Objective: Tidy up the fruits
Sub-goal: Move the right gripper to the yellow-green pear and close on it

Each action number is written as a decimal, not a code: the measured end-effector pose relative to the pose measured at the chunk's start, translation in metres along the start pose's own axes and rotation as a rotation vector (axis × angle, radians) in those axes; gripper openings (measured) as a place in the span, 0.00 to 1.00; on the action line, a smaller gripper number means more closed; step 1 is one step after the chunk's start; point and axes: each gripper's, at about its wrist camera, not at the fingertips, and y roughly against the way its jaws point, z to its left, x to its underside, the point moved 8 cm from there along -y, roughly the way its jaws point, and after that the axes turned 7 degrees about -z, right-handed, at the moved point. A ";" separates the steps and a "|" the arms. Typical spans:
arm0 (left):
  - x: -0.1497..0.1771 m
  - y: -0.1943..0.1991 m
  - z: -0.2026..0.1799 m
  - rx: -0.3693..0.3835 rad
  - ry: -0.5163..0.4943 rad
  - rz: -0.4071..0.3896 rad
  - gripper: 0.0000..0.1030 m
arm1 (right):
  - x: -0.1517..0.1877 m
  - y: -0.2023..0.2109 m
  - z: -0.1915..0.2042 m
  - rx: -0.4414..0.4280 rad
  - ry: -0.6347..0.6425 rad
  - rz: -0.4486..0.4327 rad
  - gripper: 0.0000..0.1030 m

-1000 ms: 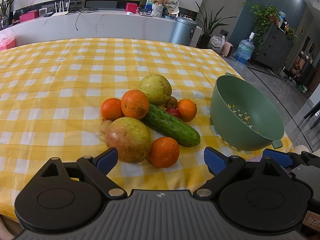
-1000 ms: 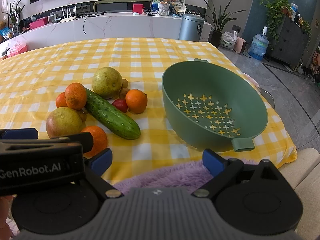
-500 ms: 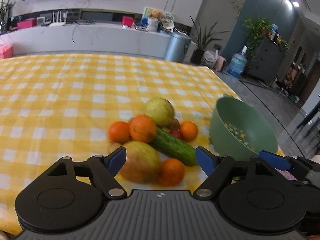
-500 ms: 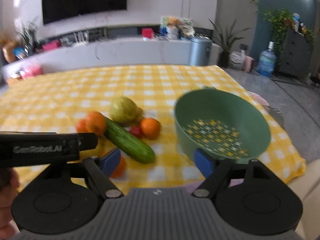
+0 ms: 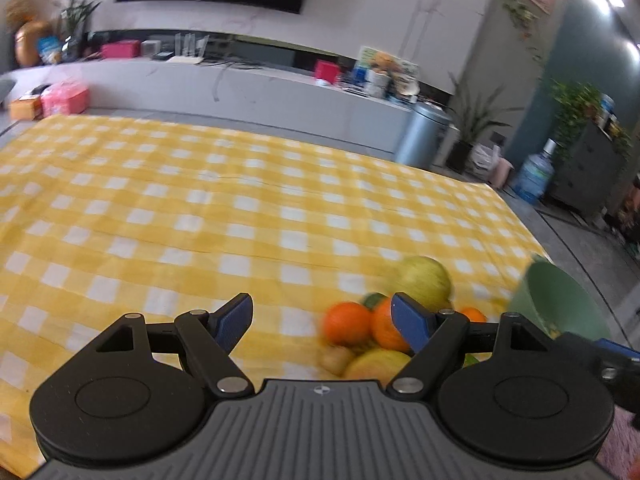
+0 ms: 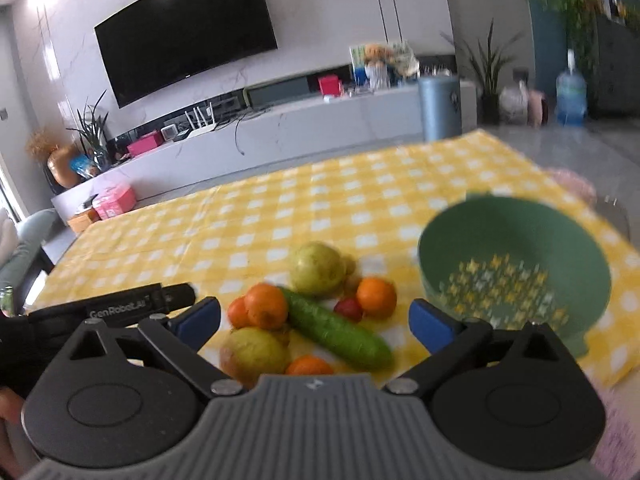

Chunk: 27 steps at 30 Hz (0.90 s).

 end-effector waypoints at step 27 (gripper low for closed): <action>0.029 -0.030 0.026 0.043 0.162 0.174 0.90 | -0.015 -0.195 0.004 0.090 -0.145 0.415 0.73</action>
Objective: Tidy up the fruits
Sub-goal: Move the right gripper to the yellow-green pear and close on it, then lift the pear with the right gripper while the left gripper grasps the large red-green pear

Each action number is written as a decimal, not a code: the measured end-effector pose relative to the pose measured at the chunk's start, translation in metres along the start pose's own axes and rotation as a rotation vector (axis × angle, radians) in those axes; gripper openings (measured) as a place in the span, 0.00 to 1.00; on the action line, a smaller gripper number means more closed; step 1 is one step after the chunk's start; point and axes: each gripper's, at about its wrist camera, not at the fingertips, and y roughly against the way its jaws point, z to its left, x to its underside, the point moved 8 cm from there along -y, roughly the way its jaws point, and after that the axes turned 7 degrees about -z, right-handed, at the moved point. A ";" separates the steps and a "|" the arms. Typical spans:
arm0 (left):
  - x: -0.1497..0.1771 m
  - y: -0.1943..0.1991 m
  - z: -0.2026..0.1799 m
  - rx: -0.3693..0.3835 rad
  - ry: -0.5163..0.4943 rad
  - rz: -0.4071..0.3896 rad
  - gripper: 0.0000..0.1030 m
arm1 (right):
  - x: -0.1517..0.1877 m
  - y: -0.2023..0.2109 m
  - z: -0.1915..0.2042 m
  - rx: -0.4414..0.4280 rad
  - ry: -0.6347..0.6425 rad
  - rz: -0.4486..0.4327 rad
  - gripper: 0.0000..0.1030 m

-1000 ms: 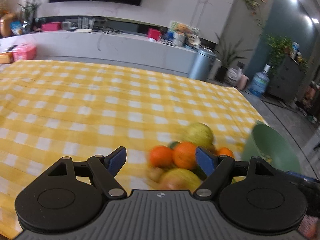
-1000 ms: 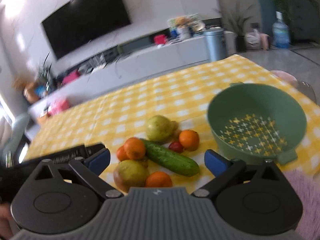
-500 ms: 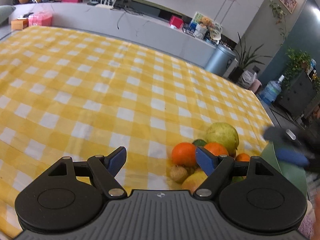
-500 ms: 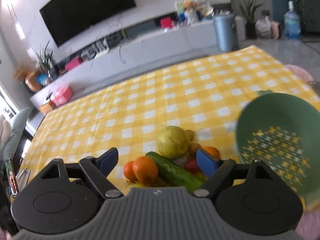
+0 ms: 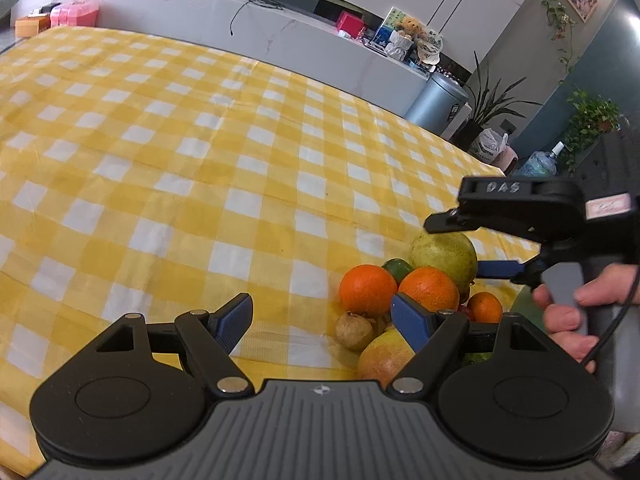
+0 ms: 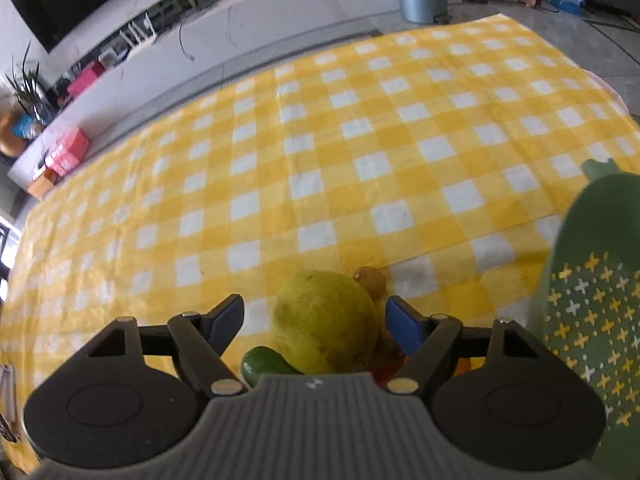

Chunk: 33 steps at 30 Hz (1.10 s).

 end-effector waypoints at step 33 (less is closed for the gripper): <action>0.015 0.003 -0.026 0.142 -0.085 0.057 0.90 | 0.021 -0.020 0.013 0.058 0.299 -0.111 0.60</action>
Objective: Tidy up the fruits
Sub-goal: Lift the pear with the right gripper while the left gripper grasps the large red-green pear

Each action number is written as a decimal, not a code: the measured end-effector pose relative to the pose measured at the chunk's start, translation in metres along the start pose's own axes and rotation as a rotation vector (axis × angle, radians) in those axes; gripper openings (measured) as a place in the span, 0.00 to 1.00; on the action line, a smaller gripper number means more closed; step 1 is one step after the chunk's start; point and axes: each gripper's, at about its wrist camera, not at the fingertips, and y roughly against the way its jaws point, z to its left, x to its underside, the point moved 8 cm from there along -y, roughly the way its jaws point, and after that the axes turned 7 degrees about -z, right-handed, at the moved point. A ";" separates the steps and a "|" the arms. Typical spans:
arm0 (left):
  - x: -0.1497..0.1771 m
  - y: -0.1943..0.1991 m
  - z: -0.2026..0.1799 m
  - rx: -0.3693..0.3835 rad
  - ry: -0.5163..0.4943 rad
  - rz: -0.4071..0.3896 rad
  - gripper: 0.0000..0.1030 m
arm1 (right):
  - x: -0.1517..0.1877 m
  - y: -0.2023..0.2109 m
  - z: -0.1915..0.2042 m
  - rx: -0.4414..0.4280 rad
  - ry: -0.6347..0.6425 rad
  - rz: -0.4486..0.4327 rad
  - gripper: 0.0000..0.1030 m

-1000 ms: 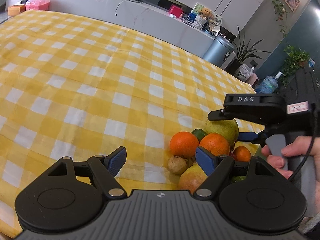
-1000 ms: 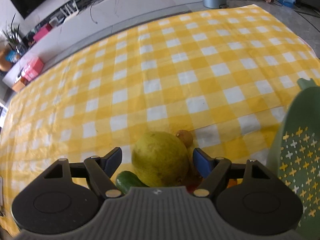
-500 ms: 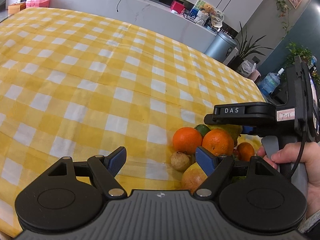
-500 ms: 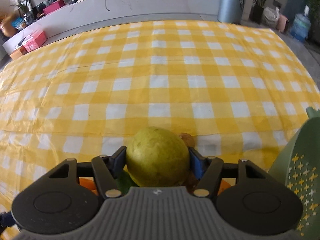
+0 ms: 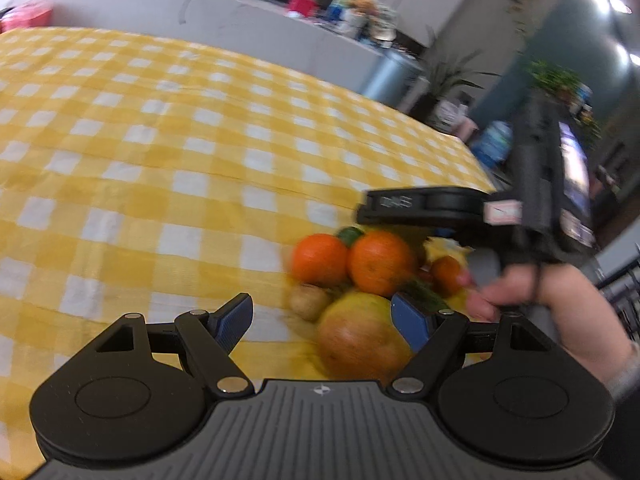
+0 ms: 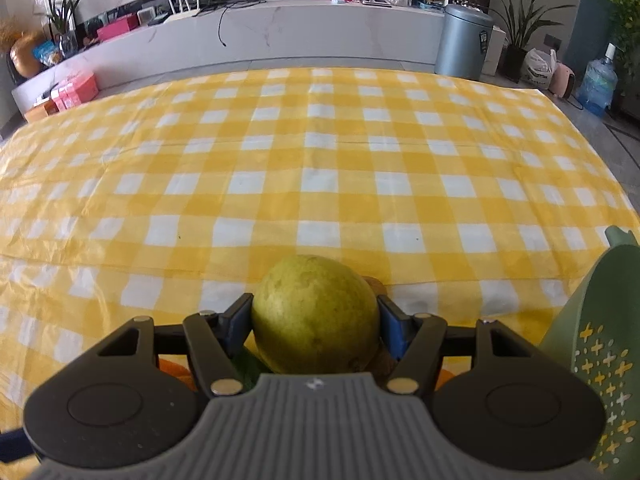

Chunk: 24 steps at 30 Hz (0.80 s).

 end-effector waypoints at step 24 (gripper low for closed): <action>0.043 -0.021 -0.030 0.011 -0.221 0.088 0.95 | -0.017 -0.017 -0.009 -0.058 0.058 -0.070 0.69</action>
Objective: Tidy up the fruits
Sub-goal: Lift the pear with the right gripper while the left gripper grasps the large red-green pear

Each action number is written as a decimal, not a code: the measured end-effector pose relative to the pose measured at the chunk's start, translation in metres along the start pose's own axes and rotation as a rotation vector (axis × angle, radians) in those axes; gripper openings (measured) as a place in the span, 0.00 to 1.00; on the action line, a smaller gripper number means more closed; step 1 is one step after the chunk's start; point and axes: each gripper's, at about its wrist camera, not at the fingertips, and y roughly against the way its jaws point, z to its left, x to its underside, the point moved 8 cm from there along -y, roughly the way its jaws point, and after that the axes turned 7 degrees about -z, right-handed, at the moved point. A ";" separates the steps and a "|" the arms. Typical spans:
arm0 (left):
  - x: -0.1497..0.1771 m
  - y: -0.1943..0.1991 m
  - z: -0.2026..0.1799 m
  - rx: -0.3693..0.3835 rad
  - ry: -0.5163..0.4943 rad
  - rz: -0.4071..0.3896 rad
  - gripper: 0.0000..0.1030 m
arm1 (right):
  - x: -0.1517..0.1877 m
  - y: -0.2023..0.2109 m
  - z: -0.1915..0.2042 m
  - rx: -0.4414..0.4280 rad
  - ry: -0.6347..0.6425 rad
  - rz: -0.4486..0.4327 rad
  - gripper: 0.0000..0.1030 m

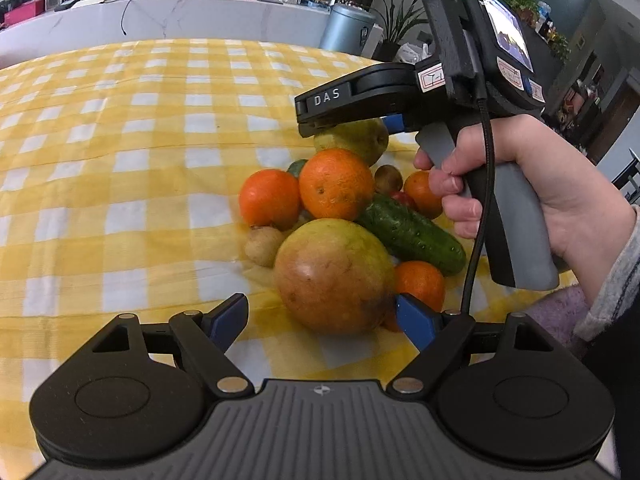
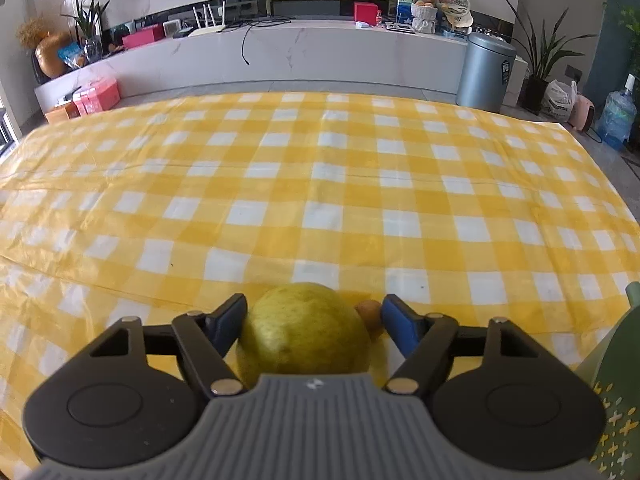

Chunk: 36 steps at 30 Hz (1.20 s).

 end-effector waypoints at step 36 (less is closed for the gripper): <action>-0.008 -0.015 0.033 0.074 0.355 0.012 0.75 | -0.003 0.000 -0.020 -0.052 -0.167 0.038 0.62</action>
